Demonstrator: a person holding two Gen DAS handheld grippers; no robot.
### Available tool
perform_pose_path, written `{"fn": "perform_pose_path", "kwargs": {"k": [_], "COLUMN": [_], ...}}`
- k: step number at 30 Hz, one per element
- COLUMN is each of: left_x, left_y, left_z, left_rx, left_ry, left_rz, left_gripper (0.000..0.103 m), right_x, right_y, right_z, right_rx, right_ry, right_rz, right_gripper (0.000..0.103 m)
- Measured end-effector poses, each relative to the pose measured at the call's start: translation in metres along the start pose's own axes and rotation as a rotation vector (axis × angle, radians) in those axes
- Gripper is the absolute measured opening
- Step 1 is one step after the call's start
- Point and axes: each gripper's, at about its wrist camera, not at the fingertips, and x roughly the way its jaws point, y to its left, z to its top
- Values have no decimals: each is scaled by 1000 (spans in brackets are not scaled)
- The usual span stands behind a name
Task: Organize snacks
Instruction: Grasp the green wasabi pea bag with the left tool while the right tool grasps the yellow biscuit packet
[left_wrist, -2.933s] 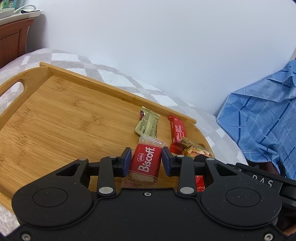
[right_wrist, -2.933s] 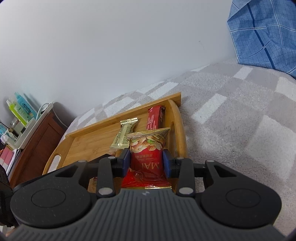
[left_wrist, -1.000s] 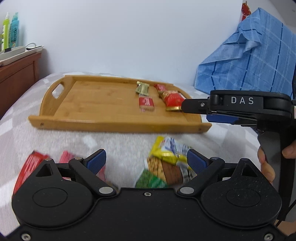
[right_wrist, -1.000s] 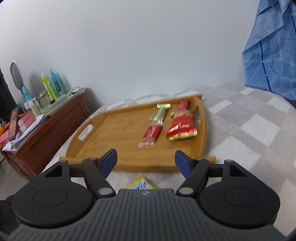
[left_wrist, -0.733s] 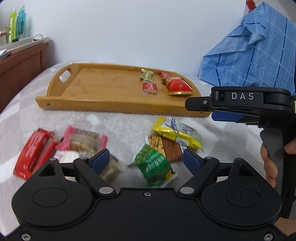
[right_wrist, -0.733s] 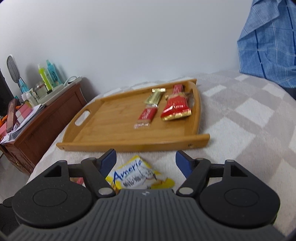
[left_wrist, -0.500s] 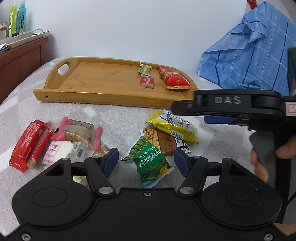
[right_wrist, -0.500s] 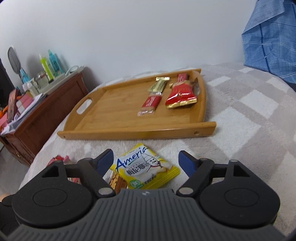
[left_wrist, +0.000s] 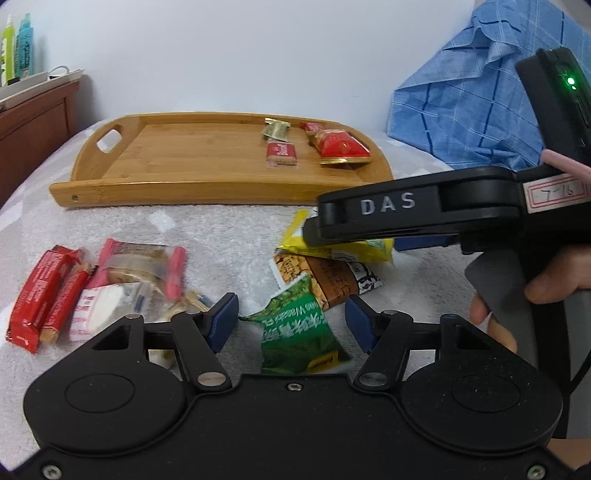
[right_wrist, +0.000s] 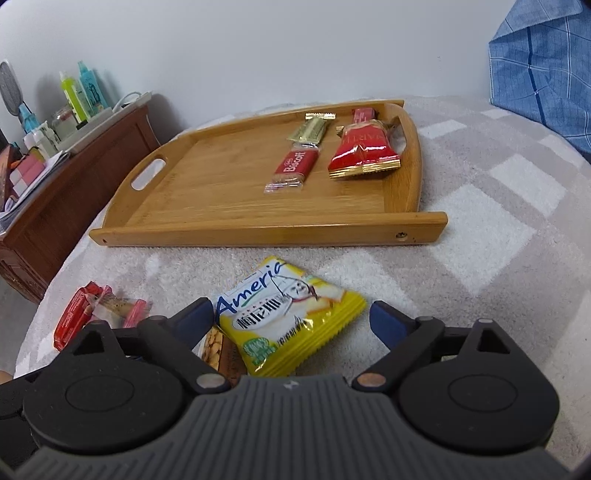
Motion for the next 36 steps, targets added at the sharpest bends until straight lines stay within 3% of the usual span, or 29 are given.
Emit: {"fn": "perform_pose_path", "kwargs": {"k": [2, 7, 13, 16, 26, 36], "left_x": [2, -6, -20, -20, -12, -19], "left_y": [-2, -4, -2, -2, -3, -1], "left_z": [-1, -5, -7, -8, -12, -12], "left_rx": [5, 14, 8, -4, -18, 2], "left_ry": [4, -2, -9, -3, 23, 7], "left_rz": [6, 2, -13, -15, -20, 2], "left_gripper": [53, 51, 64, 64, 35, 34], "right_x": [1, 2, 2, 4, 5, 17], "right_y": [1, 4, 9, 11, 21, 30], "right_z": [0, -1, -2, -1, 3, 1], "right_rx": [-9, -27, -41, -57, -162, -218], "right_ry": [2, 2, 2, 1, -8, 21], "right_rz": [-3, -6, 12, 10, 16, 0], "right_gripper": [98, 98, 99, 99, 103, 102]}}
